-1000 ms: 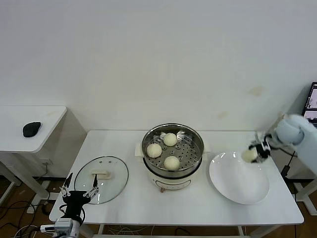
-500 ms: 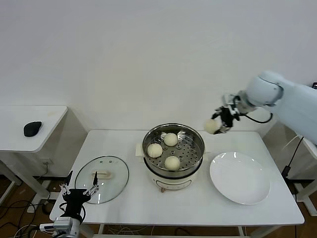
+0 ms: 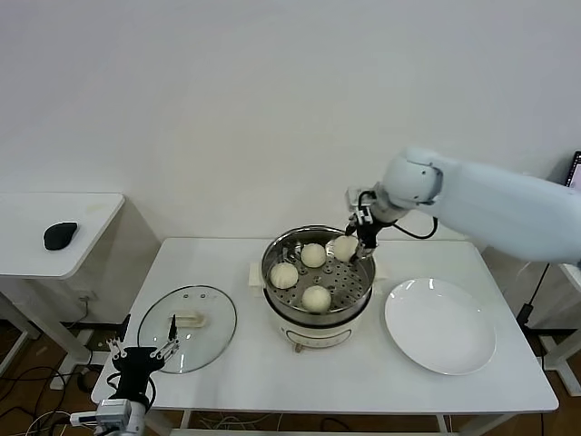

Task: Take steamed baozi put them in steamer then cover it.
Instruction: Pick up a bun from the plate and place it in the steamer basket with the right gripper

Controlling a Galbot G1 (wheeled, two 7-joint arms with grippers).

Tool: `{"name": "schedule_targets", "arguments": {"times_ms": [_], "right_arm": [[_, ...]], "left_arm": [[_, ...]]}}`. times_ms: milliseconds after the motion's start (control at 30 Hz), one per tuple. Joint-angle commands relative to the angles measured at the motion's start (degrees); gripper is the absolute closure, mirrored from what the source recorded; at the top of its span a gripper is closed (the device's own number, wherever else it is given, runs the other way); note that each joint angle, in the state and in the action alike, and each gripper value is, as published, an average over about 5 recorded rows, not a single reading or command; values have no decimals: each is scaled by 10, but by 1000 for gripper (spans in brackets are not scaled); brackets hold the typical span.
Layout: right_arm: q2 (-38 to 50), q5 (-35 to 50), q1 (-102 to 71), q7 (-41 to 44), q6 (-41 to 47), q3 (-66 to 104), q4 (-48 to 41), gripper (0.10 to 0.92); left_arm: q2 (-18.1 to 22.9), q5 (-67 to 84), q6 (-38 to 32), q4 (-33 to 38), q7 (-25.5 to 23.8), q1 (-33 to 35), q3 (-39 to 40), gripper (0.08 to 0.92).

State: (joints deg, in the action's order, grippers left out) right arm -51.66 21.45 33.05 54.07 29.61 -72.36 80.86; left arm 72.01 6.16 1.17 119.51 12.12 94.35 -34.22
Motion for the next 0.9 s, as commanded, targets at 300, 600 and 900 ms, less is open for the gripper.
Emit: {"name": "schedule_targets", "arguments": {"times_ms": [300, 600, 900], "right_arm": [[-44, -53, -101, -18, 10, 14, -61, 414], [-46, -62, -105, -22, 11, 18, -64, 414], [-32, -53, -93, -18, 19, 31, -46, 311]], "left_arm": [[-2, 1, 0, -3, -1, -1, -2, 177], [-1, 1, -2, -5, 0, -2, -2, 177], [-2, 1, -2, -3, -1, -2, -3, 177]]}}
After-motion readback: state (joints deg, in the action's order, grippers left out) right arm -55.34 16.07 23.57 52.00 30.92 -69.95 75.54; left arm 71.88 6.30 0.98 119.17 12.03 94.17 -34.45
